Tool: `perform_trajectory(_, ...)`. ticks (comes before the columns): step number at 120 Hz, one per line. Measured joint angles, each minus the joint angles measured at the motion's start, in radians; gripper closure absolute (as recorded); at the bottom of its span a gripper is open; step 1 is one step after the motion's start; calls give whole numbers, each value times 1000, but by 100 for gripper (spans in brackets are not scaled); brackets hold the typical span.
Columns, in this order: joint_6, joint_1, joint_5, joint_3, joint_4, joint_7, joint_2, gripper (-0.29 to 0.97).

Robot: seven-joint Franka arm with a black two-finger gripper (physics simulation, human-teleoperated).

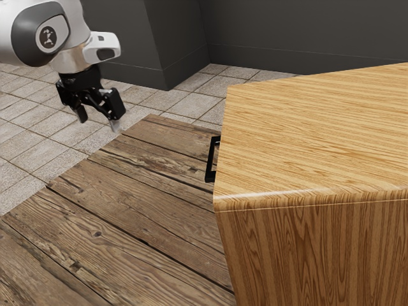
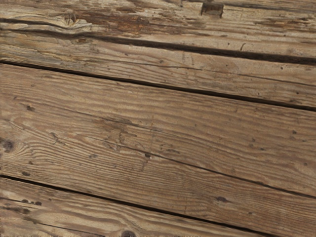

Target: Pull the drawer handle with one arm to open the drawer

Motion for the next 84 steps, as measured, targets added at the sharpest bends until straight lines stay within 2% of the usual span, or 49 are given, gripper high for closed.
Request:
perform_trajectory(32,0,15,-3,1,3,21,-3,0)
perform_trajectory(49,-22,-1,-2,-7,133,30,-52,0)
perform_trajectory(84,-46,-65,-3,9,139,65,-110,0)
